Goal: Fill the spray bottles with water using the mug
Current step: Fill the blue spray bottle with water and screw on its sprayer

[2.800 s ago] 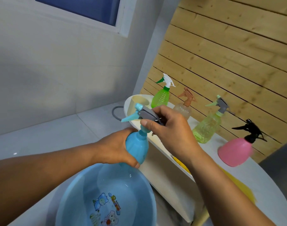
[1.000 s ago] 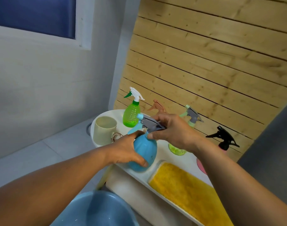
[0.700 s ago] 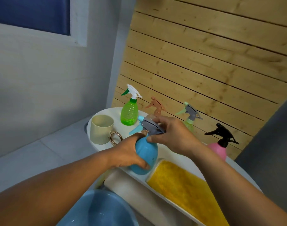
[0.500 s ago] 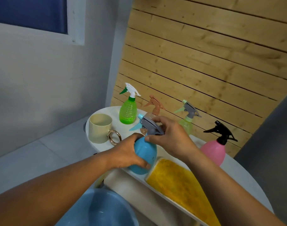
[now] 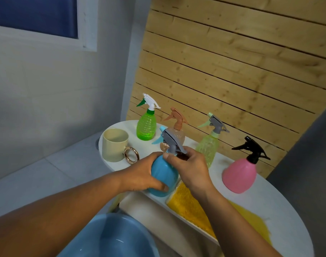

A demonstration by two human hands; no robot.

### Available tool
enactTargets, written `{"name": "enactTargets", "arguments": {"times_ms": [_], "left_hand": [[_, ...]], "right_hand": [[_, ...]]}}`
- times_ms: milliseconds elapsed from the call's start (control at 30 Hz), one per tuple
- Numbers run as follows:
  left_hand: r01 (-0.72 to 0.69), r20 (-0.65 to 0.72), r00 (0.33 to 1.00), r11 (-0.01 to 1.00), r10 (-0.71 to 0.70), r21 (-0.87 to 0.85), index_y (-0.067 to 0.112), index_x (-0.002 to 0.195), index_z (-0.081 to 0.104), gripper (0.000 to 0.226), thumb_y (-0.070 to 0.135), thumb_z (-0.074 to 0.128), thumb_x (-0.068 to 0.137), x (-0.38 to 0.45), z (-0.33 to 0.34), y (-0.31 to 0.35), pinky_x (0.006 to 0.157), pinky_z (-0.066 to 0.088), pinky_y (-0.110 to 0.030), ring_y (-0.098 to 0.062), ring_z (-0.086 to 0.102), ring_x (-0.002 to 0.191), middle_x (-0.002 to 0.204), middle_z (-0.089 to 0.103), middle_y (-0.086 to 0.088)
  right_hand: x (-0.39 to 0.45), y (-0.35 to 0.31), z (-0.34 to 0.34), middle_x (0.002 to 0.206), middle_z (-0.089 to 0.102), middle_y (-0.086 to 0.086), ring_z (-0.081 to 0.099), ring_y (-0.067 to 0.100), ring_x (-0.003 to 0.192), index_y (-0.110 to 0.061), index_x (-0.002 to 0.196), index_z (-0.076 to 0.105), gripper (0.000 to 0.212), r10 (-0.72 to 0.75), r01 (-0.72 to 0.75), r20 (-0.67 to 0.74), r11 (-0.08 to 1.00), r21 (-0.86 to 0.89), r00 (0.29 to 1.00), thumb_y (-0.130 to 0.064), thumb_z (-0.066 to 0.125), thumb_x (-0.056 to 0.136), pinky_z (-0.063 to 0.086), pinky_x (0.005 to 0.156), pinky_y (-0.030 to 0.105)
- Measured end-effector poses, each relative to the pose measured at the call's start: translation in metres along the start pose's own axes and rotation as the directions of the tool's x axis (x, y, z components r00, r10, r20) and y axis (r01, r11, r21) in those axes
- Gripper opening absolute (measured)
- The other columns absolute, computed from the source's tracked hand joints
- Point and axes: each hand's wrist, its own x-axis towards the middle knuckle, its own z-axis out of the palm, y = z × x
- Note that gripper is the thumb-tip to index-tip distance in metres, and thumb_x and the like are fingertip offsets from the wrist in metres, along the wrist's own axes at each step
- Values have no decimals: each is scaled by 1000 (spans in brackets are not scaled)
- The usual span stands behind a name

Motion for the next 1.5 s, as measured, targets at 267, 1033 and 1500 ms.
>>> {"name": "enactTargets", "arguments": {"times_ms": [267, 1033, 1500], "left_hand": [[50, -85, 996, 991, -39, 125, 37, 133, 36, 101, 47, 101, 56, 5, 1, 3, 91, 62, -37, -12, 60, 115, 126, 51, 9], [59, -16, 998, 897, -58, 438, 42, 152, 19, 107, 47, 86, 69, 10, 7, 20, 102, 54, -44, -21, 51, 125, 140, 43, 3], [102, -191, 982, 855, -4, 508, 38, 150, 29, 105, 67, 82, 64, 9, 14, 19, 103, 48, -44, -21, 44, 125, 131, 41, 2]], "right_hand": [[-1, 6, 12, 90, 76, -2, 73, 19, 86, -25, 97, 74, 29, -29, 28, -73, 1000, -14, 997, -40, 85, 75, 61, 78, 50], [-2, 8, 1, 99, 74, -1, 72, 14, 91, -24, 105, 70, 26, -27, 23, -105, 999, -38, 994, -34, 81, 84, 61, 82, 45], [-1, 8, 6, 100, 74, -5, 71, 12, 93, -20, 110, 71, 31, -44, 35, -121, 996, -79, 992, -36, 80, 84, 59, 84, 43]]}}
